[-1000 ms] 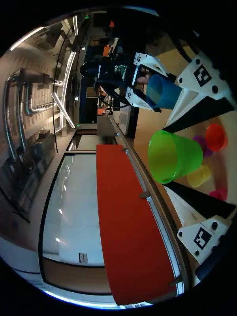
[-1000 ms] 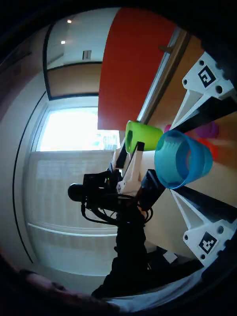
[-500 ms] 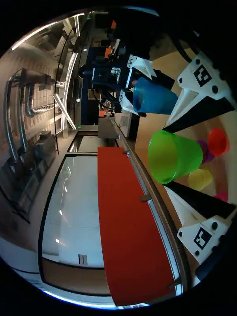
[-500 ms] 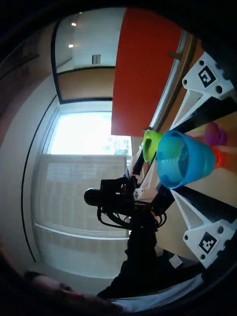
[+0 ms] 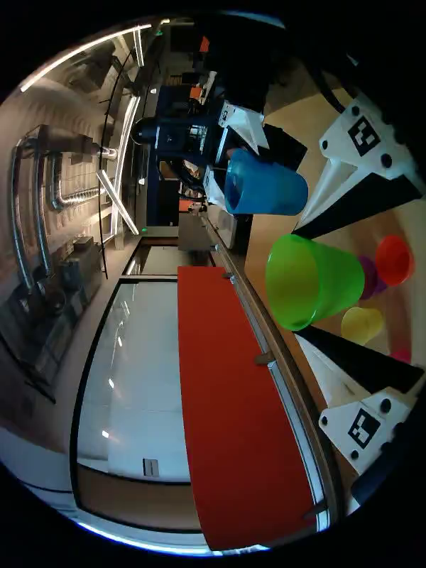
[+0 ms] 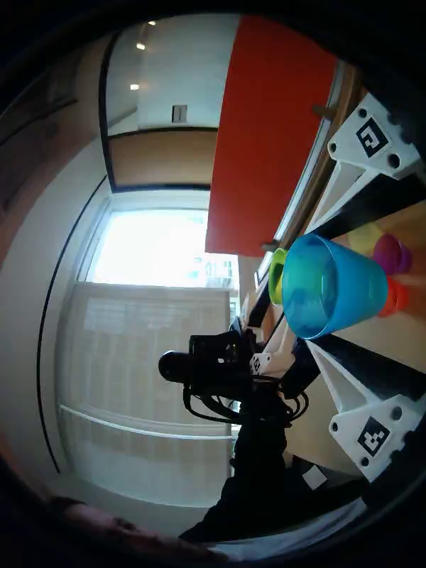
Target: Pour water
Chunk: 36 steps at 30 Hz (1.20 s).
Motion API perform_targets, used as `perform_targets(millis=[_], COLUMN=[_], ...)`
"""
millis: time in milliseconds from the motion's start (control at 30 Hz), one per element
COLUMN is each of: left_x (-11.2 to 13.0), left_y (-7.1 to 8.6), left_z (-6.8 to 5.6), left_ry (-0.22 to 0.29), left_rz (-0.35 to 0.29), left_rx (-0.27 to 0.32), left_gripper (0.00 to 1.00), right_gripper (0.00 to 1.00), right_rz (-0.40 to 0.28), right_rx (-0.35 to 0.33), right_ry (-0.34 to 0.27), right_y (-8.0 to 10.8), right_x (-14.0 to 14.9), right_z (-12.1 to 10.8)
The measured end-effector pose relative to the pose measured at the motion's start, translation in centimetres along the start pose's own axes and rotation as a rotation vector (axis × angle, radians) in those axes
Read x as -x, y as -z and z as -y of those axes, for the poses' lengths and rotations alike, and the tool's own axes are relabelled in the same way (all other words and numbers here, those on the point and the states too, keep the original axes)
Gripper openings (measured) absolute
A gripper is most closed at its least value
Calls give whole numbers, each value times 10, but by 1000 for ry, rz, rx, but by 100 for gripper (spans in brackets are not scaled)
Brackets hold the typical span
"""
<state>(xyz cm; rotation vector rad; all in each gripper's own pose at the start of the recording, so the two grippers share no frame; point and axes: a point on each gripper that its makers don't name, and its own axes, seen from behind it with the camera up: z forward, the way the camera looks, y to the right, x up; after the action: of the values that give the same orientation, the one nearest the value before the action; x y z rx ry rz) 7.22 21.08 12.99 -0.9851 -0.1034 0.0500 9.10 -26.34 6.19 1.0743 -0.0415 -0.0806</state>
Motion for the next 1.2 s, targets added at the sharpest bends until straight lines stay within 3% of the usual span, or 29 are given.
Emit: perform_targets(millis=[567, 1200], left_x=[-3, -9], left_y=[-1, 1], left_z=[-10, -14], left_ry=[-1, 1], left_rz=[-6, -4], left_rx=[3, 1], left_gripper=[87, 87], right_gripper=[91, 91], right_rz=[97, 107], right_rx=[96, 148], right_ry=[109, 180], right_y=[-4, -16], right_x=[-10, -41], right_z=[-34, -68])
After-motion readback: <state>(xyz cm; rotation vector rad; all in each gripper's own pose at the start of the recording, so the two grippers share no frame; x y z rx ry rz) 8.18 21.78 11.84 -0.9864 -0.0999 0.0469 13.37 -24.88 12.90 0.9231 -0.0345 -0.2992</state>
